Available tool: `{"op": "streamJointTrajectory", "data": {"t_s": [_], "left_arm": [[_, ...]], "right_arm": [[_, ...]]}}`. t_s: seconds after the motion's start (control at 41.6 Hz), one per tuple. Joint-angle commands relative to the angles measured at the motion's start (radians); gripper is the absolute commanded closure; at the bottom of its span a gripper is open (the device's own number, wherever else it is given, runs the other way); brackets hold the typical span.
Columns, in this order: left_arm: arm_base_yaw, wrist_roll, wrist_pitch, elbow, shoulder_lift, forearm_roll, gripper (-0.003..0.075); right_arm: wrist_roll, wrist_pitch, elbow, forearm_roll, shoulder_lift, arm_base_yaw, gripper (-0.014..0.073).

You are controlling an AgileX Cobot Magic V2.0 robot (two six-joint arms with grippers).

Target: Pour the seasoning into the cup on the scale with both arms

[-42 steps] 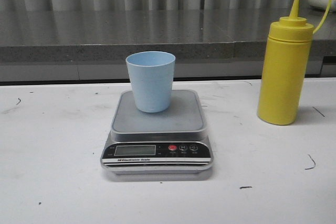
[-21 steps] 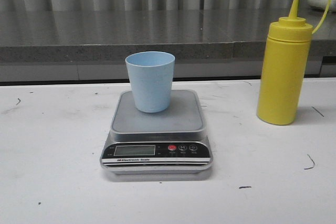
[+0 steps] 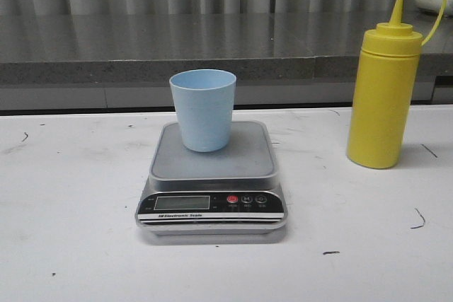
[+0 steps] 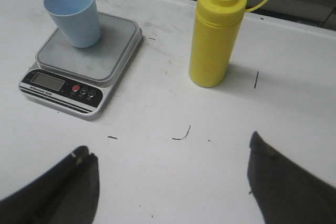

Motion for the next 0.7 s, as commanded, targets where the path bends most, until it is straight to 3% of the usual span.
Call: {"op": "streamJointTrajectory", "data": {"t_s": [0.0,0.168,0.289,0.409,0.553,0.674], "left_arm": [[0.001,-0.009,-0.068,-0.027,0.003,-0.010,0.0280],[0.001,-0.009,-0.068,-0.027,0.003,-0.010,0.0280],[0.001,-0.009,-0.068,-0.027,0.003,-0.010,0.0280],[0.001,-0.009,-0.068,-0.027,0.003,-0.010,0.0280],[0.001,-0.009,-0.068,-0.027,0.003,-0.010,0.0289],[0.001,-0.009,-0.066,-0.027,0.003,-0.010,0.0422]], "right_arm": [[0.003,-0.076,-0.021,0.007,0.003,0.001,0.0087],[0.003,-0.079,-0.021,0.008,0.003,0.001,0.0407],[0.003,-0.080,-0.021,0.007,0.003,0.001,0.0570],[0.003,-0.077,-0.021,0.007,0.003,0.001,0.0641],[0.003,-0.077,-0.021,0.007,0.003,0.001,0.0650],[0.003,-0.077,-0.021,0.007,0.003,0.001,0.0650]]}}
